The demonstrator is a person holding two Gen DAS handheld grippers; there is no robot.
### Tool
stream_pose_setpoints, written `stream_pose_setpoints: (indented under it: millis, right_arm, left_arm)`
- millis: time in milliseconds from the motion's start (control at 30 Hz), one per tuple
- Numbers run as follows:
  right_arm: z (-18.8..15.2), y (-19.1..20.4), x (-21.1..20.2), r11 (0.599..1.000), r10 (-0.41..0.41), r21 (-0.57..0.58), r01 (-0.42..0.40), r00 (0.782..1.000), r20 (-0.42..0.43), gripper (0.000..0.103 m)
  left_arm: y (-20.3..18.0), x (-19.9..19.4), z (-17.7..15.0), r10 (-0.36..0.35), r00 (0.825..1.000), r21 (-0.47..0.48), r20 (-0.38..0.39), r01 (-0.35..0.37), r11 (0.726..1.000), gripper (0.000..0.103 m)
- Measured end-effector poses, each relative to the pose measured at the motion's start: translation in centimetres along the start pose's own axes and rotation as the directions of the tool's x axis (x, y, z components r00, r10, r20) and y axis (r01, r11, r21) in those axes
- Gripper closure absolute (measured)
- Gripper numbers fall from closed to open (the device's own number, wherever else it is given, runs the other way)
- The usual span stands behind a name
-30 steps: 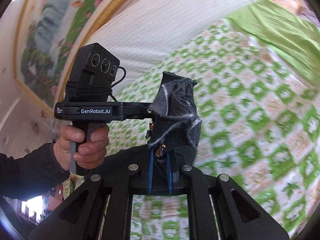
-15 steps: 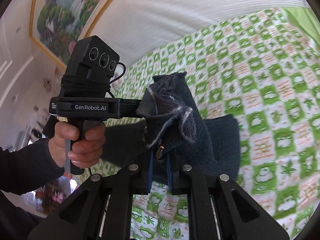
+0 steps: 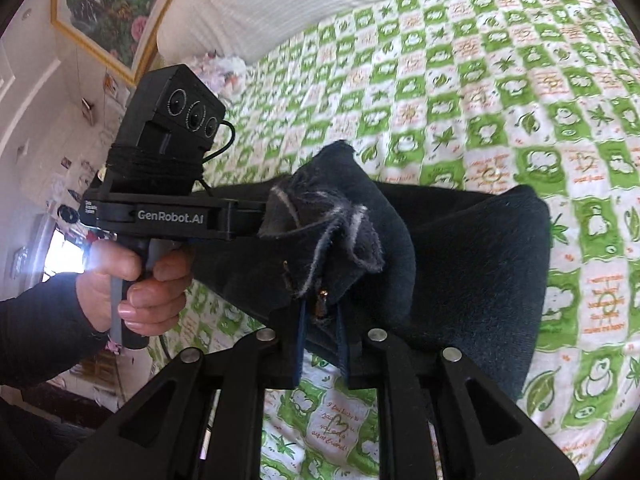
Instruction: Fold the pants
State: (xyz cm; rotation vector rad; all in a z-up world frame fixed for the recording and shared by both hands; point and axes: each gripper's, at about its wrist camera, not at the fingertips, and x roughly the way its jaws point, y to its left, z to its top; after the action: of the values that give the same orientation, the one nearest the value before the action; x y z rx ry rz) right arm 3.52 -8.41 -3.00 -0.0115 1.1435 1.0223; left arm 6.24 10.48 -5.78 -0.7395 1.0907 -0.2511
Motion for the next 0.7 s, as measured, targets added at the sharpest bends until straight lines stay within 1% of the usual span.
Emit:
stream_pose_setpoints:
  millis: [200, 300, 367, 433, 467, 500, 567, 633, 700]
  right_arm:
    - [-0.2, 0.3, 1.3, 1.0, 0.012, -0.008, -0.013, 0.999, -0.052, 0.081]
    - [-0.2, 0.4, 1.9, 1.0, 0.025, -0.012, -0.026, 0.997, -0.074, 0.071]
    - [-0.3, 0.7, 2.3, 0.999, 0.041, -0.015, -0.043, 0.995, -0.09, 0.061]
    - [-0.3, 1.1, 2.5, 0.999, 0.04, -0.032, -0.043, 0.995, -0.094, 0.058]
    - [-0.2, 1.4, 2.6, 0.998, 0.04, -0.04, -0.044, 0.994, -0.099, 0.057]
    - [-0.2, 1.5, 2.8, 0.998, 0.041, -0.045, -0.046, 0.994, -0.103, 0.057]
    - [0.0, 2.0, 3.0, 0.997, 0.046, -0.052, -0.052, 0.993, -0.11, 0.057]
    - [0.4, 2.3, 3.1, 0.996, 0.055, -0.06, -0.061, 0.992, -0.111, 0.057]
    - [0.8, 2.7, 3.2, 0.995, 0.059, -0.069, -0.067, 0.992, -0.108, 0.057]
  left_arm:
    - [1.8, -0.8, -1.7, 0.006, 1.0, -0.06, 0.012, -0.005, 0.998, 0.092]
    - [2.4, -1.4, -2.3, 0.008, 1.0, -0.095, 0.025, -0.005, 0.995, 0.091]
    - [2.7, -1.9, -2.7, 0.014, 0.999, -0.115, 0.036, -0.01, 0.993, 0.088]
    - [2.9, -2.6, -3.2, 0.02, 0.999, -0.13, 0.051, -0.013, 0.991, 0.088]
    - [3.1, -2.9, -3.4, 0.023, 0.998, -0.136, 0.055, -0.015, 0.991, 0.086]
    - [3.2, -3.3, -3.7, 0.029, 0.998, -0.145, 0.061, -0.02, 0.989, 0.082]
    - [3.4, -4.0, -4.3, 0.051, 0.996, -0.164, 0.076, -0.038, 0.986, 0.078]
    - [3.5, -4.5, -4.6, 0.058, 0.994, -0.182, 0.098, -0.039, 0.982, 0.077]
    - [3.8, -5.4, -5.4, 0.061, 0.99, -0.212, 0.127, -0.033, 0.977, 0.072]
